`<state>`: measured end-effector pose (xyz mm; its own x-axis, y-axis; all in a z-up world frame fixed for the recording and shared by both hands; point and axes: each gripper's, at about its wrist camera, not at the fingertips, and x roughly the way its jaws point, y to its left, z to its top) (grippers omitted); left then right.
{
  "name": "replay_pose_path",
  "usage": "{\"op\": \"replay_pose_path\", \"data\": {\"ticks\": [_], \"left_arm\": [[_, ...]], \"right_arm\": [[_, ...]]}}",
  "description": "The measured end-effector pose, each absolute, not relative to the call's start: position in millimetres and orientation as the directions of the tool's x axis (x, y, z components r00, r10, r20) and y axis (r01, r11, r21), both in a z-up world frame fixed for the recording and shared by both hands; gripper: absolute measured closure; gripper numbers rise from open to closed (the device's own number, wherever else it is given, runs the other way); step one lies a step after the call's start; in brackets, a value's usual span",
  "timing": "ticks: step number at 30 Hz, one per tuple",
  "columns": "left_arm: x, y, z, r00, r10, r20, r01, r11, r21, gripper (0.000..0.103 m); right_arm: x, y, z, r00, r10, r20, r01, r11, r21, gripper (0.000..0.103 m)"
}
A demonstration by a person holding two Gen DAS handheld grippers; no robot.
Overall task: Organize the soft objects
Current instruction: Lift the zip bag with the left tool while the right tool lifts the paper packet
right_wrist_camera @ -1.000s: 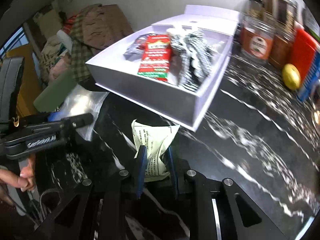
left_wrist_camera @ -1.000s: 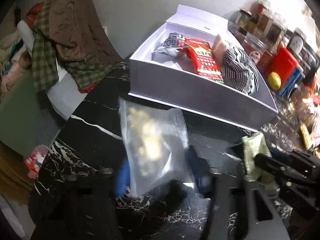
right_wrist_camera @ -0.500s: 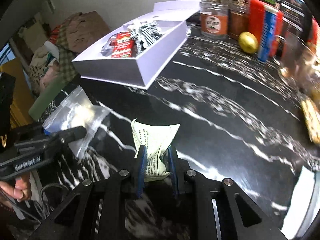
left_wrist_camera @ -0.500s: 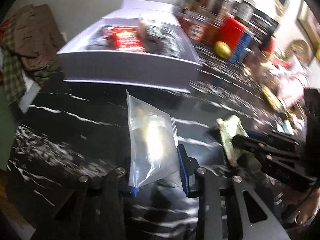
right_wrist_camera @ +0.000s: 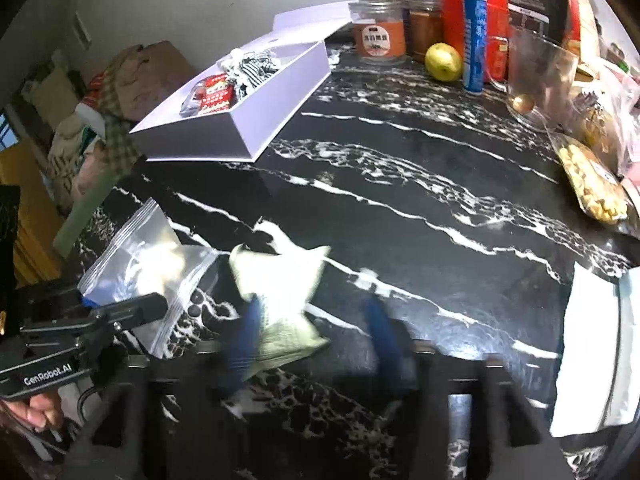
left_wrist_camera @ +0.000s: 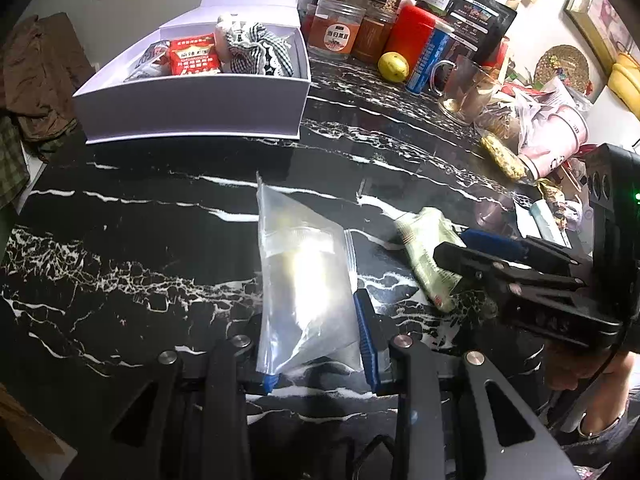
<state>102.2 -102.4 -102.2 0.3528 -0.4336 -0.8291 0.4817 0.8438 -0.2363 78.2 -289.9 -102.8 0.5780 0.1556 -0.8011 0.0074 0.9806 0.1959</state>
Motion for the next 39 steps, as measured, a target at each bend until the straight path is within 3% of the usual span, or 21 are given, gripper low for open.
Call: {"op": "replay_pose_path", "data": {"ticks": [8,17,21,25,39], "left_arm": [[105,-100,-107,0.35,-0.438,-0.828,0.464,0.849,-0.253,0.071],[109,-101,-106,0.353,-0.445,-0.823,0.463,0.848,-0.26,0.071],[110,-99,-106,0.358,-0.445,-0.821,0.456,0.85,-0.263,0.071],[108,-99,-106,0.367,-0.437,-0.821,0.458,0.853,-0.249,0.071],[94,-89,-84,0.418,-0.47,-0.778,0.458,0.848,-0.266,0.072]], "right_arm": [[83,-281,-104,0.582,0.204,-0.787,-0.017,0.971,0.239,0.03],[83,-256,-112,0.593,0.046,-0.804,-0.052,0.998,0.019,0.03],[80,-253,-112,0.617,0.007,-0.787,-0.041,0.999,-0.024,0.059],[79,-252,-112,0.629,0.006,-0.777,-0.04,0.999,-0.025,0.066],[59,-262,-94,0.651,0.122,-0.749,-0.036,0.991,0.13,0.07]]}}
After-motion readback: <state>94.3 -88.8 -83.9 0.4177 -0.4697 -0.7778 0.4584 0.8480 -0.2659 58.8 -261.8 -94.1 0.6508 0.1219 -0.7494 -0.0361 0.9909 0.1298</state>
